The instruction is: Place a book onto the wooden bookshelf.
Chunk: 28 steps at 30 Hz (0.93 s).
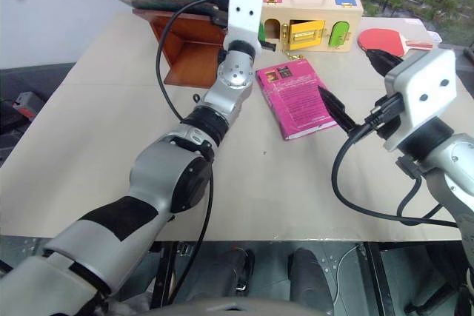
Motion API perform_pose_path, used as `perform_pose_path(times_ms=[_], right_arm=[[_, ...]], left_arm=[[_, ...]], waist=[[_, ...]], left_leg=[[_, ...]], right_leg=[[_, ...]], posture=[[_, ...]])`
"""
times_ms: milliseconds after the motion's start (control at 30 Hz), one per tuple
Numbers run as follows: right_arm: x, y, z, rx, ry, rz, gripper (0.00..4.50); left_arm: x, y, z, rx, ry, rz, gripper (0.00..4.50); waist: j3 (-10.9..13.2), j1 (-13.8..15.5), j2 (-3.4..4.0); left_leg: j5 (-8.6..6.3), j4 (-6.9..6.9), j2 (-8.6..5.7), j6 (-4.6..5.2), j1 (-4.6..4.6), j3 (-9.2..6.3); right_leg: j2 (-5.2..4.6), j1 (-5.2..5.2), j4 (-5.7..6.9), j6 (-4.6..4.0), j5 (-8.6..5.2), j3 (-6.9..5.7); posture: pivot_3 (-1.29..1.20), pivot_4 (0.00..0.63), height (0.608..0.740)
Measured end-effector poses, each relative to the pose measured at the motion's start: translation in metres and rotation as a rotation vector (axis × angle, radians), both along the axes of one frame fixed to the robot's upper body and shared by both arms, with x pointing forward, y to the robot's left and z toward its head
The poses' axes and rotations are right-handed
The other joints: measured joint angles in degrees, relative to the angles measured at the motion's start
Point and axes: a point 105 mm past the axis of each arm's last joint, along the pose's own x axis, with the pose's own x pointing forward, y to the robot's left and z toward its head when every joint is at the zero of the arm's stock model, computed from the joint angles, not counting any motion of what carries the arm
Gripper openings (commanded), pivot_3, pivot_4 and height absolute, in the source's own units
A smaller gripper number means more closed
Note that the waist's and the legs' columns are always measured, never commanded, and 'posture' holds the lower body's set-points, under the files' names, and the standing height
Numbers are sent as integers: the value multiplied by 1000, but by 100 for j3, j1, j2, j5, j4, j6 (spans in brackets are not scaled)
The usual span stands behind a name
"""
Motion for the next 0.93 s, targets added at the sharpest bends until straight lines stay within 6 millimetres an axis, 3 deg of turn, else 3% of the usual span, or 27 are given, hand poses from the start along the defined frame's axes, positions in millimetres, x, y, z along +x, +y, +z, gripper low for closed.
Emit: perform_pose_path(times_ms=[67,167,200,300,367,400,433,533,700,800,867,933], right_arm=[[0,0,0,3,-1,-3,4500],[1,-1,-4,5,10,-11,4500],[2,-1,-7,2,20,-13,4500],[4,-4,-22,-2,73,-25,4500],[4,-6,-31,-7,109,-35,4500],[4,-7,-33,-9,115,-37,4500],[2,-11,-42,-13,138,-49,4500],[-5,-21,-59,-11,194,-82,4500],[-38,-44,-86,-45,316,-128,4500],[-56,-54,-93,-59,368,-150,4500],[-63,-60,-98,-70,402,-156,4500],[-68,-61,-99,-82,418,-147,4500]], left_arm=[[-4,-12,-13,-6,39,-205,190],[-17,-28,-49,9,109,-464,190],[-22,-30,-63,6,143,-533,391],[-36,-20,-94,-14,230,-695,1478],[-44,-3,-97,-17,233,-749,2507],[-46,0,-97,-15,229,-754,2798],[-52,17,-97,-6,228,-762,3396],[-61,50,-108,1,285,-740,4467],[-94,132,-136,54,448,-637,4467],[-123,165,-148,122,547,-624,4467],[-134,180,-148,132,586,-620,4467],[-144,181,-146,155,604,-653,4467]], waist=[[-7,10,12],[-10,52,16],[-10,65,16],[-9,68,16],[-9,73,17],[-10,74,16],[-11,83,18],[-12,104,21],[-16,115,27],[-22,140,37],[-26,169,43],[-32,228,54]], left_leg=[[-3,4,-2,6,2,0],[3,10,-7,-5,-2,-1],[3,11,-8,-4,-3,-1],[2,9,-5,-4,-3,-2],[2,9,-1,-4,-3,-4],[2,9,0,-4,-3,-4],[2,9,0,-4,-1,-5],[2,9,0,-5,1,-5],[1,7,1,-5,11,-7],[-12,3,1,15,19,-11],[-15,3,2,18,21,-12],[-17,3,3,18,37,-13]], right_leg=[[10,4,0,0,0,-5],[12,6,-5,0,0,-7],[11,6,-5,0,0,-6],[9,1,-4,0,0,-2],[7,1,-3,-1,0,-2],[6,2,-3,-1,0,-2],[7,4,-4,-1,0,-2],[10,5,-6,-1,0,-2],[18,14,-10,-1,0,-2],[17,20,-11,-2,0,-8],[16,24,-12,-3,0,-11],[-3,43,-17,-3,0,-14]], posture=[[0,150,740],[0,150,740],[0,150,740],[0,150,740],[0,150,740],[0,150,740],[0,150,740],[0,150,740],[0,150,740],[0,150,740],[0,150,740],[0,150,740]])
